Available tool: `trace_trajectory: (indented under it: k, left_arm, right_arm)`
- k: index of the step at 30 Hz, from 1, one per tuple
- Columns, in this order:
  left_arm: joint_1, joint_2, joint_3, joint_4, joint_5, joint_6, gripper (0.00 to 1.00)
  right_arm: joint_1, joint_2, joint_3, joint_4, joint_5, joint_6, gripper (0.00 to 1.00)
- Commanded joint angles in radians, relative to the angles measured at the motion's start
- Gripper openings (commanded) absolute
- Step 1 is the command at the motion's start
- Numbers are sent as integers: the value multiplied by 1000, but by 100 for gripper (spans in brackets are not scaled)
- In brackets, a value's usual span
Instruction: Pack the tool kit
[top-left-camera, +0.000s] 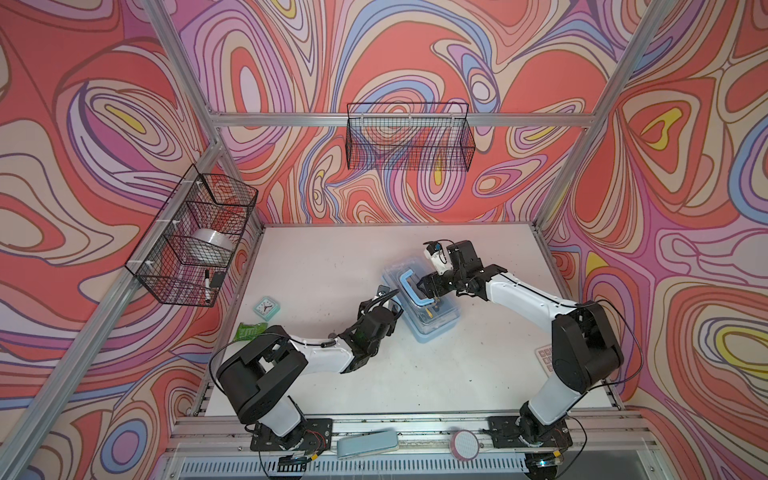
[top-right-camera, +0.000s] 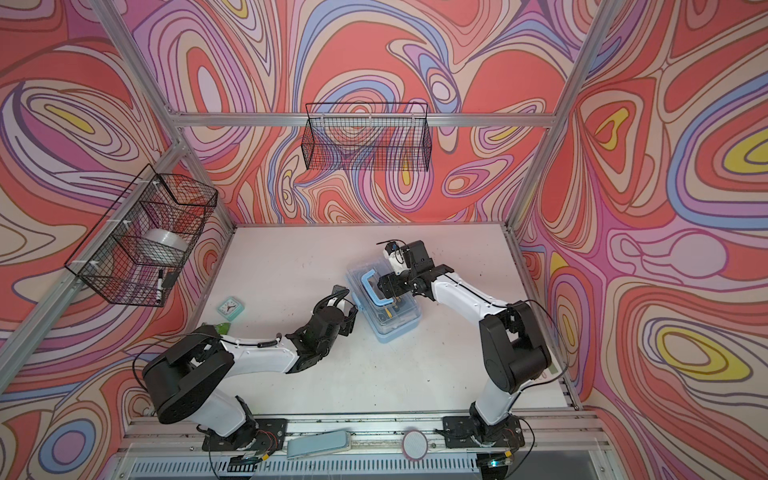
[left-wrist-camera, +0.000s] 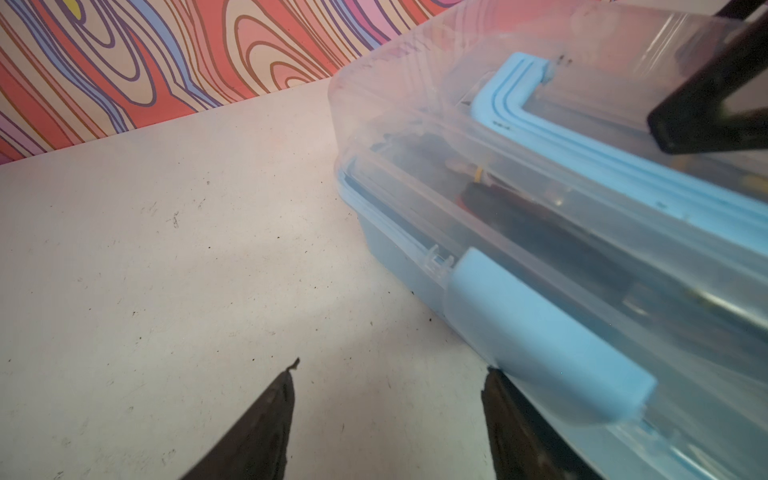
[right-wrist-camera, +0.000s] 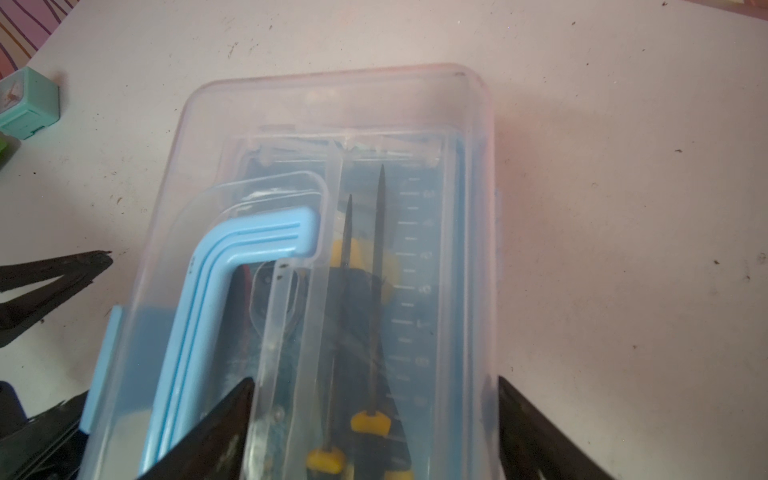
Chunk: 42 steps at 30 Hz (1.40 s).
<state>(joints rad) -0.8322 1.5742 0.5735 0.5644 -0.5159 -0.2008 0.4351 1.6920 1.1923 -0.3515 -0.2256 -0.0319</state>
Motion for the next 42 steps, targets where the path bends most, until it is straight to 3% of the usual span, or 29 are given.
trace_trajectory:
  k: [1,6,14,21,27,33,42]
  left_arm:
    - [1,-21,19,-25,21,22,72]
    - [26,-35,18,-34,81,-8,72]
    - [48,-33,26,-21,182,-40,71]
    - [58,-53,24,-37,209,-48,70]
    - [71,-54,17,-45,233,-52,68]
    - [107,-71,-10,-32,285,-78,68]
    - [133,-58,2,-44,367,-107,68]
  right_arm:
    - [3,-13,2,-109,65,-5,90]
    - [4,-59,47,-117,113,24,89]
    - [7,-80,136,-182,114,73,77]
    - [35,-17,136,-231,135,57,83]
    - [45,-51,133,-194,141,110,81]
    - [105,-71,164,-217,170,168,70]
    - [253,-5,242,-281,268,281,43]
